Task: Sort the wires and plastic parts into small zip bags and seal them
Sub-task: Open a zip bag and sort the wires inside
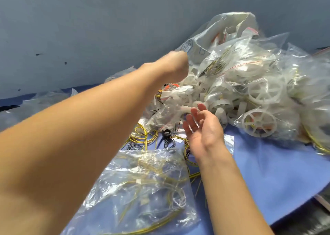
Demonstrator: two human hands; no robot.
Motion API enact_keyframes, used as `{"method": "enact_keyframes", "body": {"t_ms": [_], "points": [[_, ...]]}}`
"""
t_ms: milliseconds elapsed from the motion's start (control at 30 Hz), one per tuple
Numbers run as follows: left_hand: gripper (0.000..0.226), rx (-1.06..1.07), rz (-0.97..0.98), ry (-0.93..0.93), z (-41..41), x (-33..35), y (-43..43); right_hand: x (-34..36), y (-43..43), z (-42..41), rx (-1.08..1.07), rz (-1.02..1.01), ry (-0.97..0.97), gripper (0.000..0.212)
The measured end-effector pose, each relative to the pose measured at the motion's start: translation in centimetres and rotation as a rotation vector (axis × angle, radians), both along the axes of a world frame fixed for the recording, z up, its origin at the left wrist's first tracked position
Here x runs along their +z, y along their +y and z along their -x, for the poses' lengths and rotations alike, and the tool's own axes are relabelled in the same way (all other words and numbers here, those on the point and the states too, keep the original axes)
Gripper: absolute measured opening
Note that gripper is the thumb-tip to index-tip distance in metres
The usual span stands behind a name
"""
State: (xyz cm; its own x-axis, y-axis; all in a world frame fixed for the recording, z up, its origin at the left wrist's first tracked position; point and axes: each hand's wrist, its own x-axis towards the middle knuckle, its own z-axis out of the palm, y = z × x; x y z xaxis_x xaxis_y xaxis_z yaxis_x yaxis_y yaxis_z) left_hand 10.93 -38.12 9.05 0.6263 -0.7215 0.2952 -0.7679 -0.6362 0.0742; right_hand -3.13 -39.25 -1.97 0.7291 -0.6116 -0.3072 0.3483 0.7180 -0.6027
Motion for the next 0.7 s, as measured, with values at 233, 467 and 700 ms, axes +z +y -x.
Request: {"method": "enact_keyframes", "body": {"t_ms": [233, 467, 700], "points": [[0.017, 0.117, -0.184, 0.122, -4.0, -4.5, -3.3, -0.5, -0.8, -0.5, -0.005, -0.088, 0.016, 0.027], [0.027, 0.141, -0.049, 0.162, -6.8, -7.2, -1.6, -0.7, -2.2, -0.4, -0.018, -0.078, 0.069, 0.028], [0.015, 0.075, 0.063, 0.200, -6.6, -5.9, 0.8, -0.6, -2.4, -0.3, -0.022, -0.063, 0.093, 0.028]]}}
